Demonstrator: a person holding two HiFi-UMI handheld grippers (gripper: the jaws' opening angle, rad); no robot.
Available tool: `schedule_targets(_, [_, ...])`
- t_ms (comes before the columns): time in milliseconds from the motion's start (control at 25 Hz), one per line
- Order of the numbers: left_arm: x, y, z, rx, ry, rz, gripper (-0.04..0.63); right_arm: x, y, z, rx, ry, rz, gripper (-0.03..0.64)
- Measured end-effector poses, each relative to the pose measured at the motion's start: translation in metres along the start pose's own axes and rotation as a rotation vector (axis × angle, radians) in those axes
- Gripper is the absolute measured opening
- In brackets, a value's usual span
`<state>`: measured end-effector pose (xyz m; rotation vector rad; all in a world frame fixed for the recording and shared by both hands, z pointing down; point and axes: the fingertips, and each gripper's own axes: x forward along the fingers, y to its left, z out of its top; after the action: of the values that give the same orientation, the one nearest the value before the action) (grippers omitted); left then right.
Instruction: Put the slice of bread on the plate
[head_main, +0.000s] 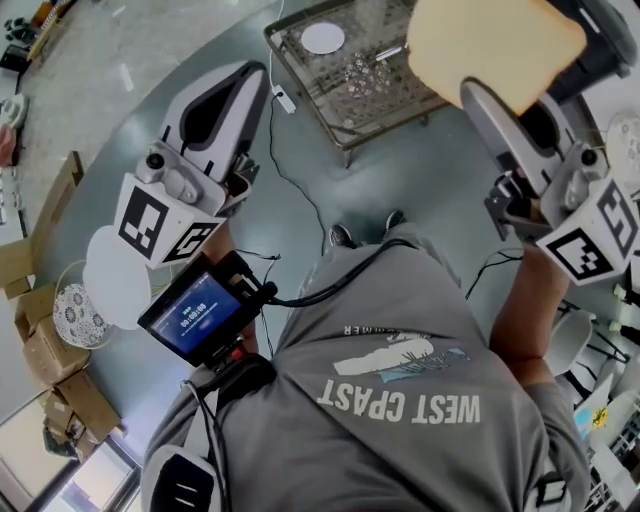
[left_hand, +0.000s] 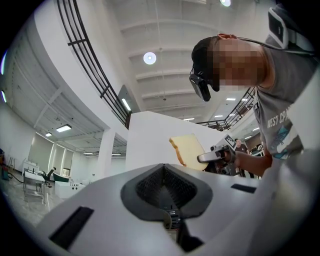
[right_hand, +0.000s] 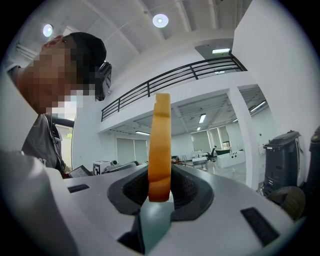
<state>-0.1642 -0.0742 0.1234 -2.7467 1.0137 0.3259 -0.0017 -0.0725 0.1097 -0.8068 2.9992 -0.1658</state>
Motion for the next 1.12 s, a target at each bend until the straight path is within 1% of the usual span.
schedule_targets(200, [0.003,0.003,0.0,0.001,0.005,0.002,0.006,0.003,-0.003,0.0,0.007,0.002,0.008,0.094])
schedule_targets(400, [0.013,0.007,0.006,0.01,0.023,0.036,0.006,0.009,-0.019,0.007,0.03,-0.005,0.044,0.094])
schedule_targets(520, [0.027,0.013,0.015,0.027,0.037,0.057,0.006,0.014,-0.035,0.022,0.021,-0.006,0.073,0.094])
schedule_targets(720, [0.059,0.026,0.046,0.024,0.046,0.102,0.006,0.021,-0.061,0.064,0.028,0.009,0.115,0.094])
schedule_targets(800, [0.063,0.032,0.052,0.026,0.052,0.118,0.006,0.028,-0.068,0.071,0.039,0.013,0.128,0.094])
schedule_targets(880, [0.075,0.038,0.038,0.029,0.056,0.135,0.006,0.032,-0.088,0.062,0.046,0.014,0.145,0.094])
schedule_targets(1040, [0.118,0.047,-0.034,0.047,0.084,0.163,0.006,0.035,-0.159,0.012,0.052,0.006,0.187,0.094])
schedule_targets(1120, [0.131,0.049,-0.047,0.05,0.09,0.175,0.006,0.036,-0.178,0.005,0.057,0.006,0.204,0.094])
